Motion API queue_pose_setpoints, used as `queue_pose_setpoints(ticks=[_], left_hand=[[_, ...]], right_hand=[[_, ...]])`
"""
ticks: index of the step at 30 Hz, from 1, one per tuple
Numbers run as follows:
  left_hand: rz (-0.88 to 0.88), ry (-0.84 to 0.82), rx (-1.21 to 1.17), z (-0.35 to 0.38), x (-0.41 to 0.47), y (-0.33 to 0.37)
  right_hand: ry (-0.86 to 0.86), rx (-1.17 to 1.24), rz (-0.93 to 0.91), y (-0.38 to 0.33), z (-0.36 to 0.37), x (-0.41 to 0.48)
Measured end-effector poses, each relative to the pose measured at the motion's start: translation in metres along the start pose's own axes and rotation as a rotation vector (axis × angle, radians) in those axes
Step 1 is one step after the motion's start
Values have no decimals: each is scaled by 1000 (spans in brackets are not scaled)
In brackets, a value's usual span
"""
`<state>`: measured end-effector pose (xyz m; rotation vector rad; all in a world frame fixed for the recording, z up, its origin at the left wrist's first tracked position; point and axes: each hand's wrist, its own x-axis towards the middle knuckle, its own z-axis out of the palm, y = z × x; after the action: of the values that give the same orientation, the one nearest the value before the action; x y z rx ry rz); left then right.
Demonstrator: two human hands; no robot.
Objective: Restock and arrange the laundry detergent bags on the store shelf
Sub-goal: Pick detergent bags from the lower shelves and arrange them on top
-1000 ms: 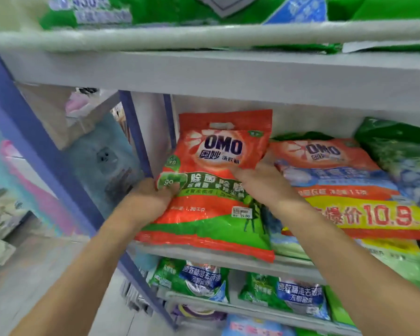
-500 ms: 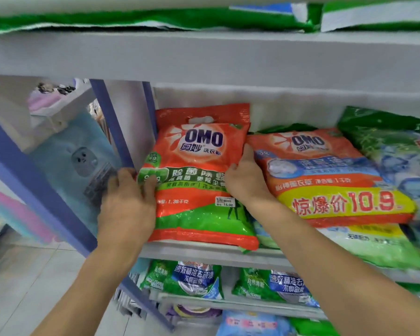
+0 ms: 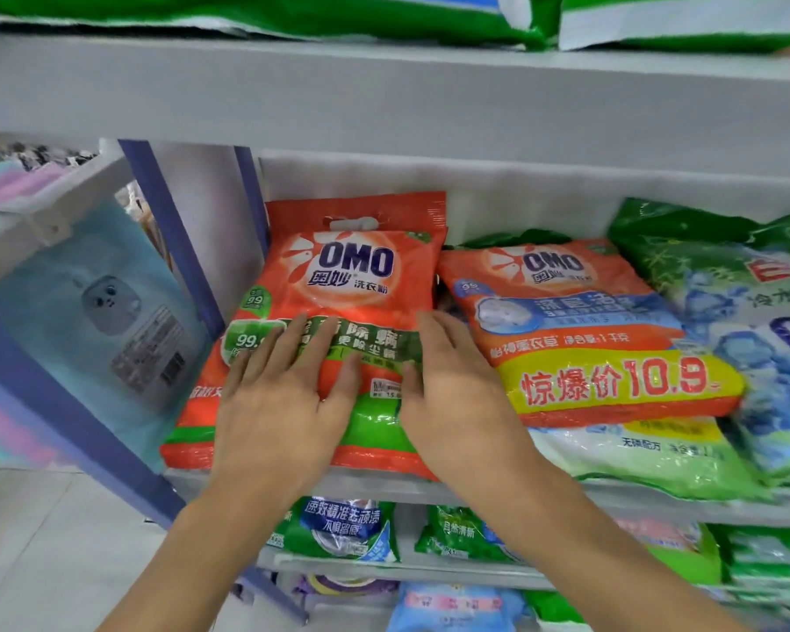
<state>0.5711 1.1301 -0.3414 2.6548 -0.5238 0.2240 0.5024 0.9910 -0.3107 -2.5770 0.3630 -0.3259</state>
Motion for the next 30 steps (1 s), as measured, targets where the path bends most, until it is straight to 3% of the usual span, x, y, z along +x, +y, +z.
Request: queue_pose_setpoints(ticks=[4,6,8,11,13,16,21,26,30], left_hand=[[21,44,-81,-5,-8,8],[59,92,-134,-4,-13,16],[97,106,-171,-1,-17,27],[154,64,-280,0,-18,58],[168,-32,-366,1,-15,82],[94,-228,-336,5,-6,118],[-54,-356,-415,16,2,140],[-299,-395,-868,7,10,139],[-456,-472,-781,-6,20,140]], right_hand=[[77,-58,-123,11,-13,-17],[218,-92,-154,26,-27,-25],[363,-113,-122,47,-47,-30],[491,-189,65,93,-74,-29],[406,-204,243,123,-90,-25],[226,-3,486,142,-107,-23],[220,-31,519,141,-110,-21],[146,84,555,141,-120,-20],[69,173,583,137,-130,-28]])
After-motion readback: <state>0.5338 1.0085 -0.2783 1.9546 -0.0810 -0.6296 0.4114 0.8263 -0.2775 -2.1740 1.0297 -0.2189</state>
